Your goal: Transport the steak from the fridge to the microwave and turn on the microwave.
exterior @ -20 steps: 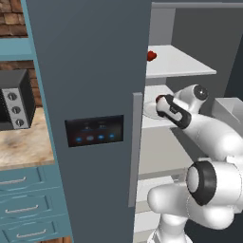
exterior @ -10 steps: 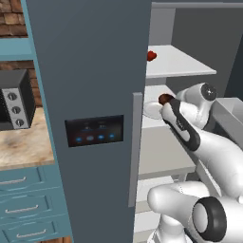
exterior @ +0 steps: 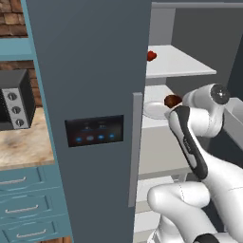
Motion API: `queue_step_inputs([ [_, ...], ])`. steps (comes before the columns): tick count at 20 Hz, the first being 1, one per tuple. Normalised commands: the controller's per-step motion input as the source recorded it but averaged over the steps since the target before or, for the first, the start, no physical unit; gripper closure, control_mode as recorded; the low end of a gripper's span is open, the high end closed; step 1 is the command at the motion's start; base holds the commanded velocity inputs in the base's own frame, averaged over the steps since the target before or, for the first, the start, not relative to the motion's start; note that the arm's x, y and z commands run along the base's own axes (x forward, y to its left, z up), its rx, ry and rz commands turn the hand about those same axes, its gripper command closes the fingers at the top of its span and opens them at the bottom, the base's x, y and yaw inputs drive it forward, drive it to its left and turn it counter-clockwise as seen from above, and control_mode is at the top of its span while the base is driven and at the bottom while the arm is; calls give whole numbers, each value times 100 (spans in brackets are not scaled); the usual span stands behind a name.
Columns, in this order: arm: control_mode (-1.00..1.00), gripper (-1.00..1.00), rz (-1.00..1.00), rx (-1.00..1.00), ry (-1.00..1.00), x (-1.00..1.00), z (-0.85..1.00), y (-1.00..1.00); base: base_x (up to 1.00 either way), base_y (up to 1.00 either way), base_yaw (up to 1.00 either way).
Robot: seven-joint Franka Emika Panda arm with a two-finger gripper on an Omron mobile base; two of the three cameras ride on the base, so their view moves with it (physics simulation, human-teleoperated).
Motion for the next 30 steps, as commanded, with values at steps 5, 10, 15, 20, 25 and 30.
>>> queue_step_inputs([
  [5,-100,100,-9,0,0,-57,48,4,0,0,0],
  [10,-100,100,-8,0,5,-58,49,5,0,0,0],
  [15,-100,100,-4,0,4,-64,30,17,0,0,0],
  [20,-100,100,-3,1,0,-66,20,20,0,0,0],
  [25,-100,100,-1,7,-6,-62,28,13,0,0,0],
  [30,-100,100,0,17,-20,-49,10,20,0,0,0],
])
